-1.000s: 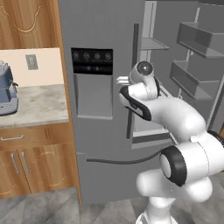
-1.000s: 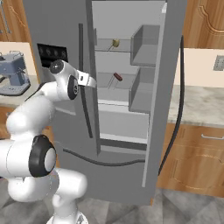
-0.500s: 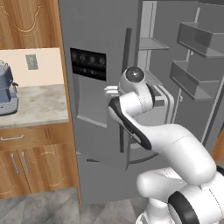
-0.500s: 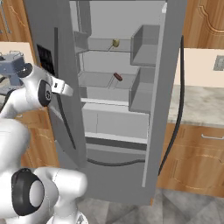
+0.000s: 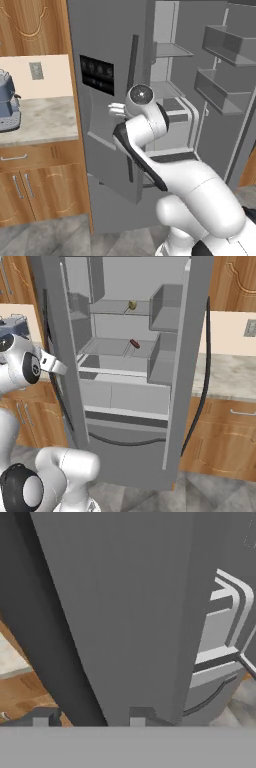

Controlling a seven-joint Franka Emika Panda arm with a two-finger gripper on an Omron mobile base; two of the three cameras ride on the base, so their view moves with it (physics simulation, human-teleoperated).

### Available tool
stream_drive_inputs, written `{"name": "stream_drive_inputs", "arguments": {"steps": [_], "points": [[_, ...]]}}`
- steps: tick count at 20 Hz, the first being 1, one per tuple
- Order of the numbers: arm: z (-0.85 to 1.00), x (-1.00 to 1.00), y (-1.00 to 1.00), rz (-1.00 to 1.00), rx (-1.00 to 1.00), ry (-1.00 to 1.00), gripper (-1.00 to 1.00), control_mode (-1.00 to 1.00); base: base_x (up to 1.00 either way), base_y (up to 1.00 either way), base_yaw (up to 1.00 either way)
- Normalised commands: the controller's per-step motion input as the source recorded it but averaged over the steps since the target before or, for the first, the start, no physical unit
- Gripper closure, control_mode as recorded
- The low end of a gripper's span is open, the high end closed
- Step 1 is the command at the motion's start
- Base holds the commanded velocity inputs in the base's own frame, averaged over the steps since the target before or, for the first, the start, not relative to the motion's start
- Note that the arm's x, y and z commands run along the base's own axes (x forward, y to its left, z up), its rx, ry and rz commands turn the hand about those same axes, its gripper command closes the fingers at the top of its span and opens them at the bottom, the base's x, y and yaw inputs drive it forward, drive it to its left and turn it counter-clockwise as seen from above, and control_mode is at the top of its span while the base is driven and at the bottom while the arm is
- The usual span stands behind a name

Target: Retrieve the sausage and cheese from the fridge and place them on the cutting board on the counter.

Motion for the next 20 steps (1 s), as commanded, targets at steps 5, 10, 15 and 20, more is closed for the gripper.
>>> {"name": "stream_drive_inputs", "arguments": {"steps": [5, 10, 15, 20], "points": [[0.58, -0.41, -1.00, -0.10, 0.14, 0.04, 1.00, -1.00, 0.00, 0.00, 0.00], [0.56, -0.67, -0.75, -0.05, 0.20, 0.09, -1.00, -1.00, 0.00, 0.00, 0.00], [0.34, -0.59, -0.21, -0.01, 0.13, 0.08, -1.00, -1.00, 0.00, 0.00, 0.00], [0.39, -0.40, -0.62, 0.00, 0.08, 0.00, -1.00, -1.00, 0.00, 0.00, 0.00]]}}
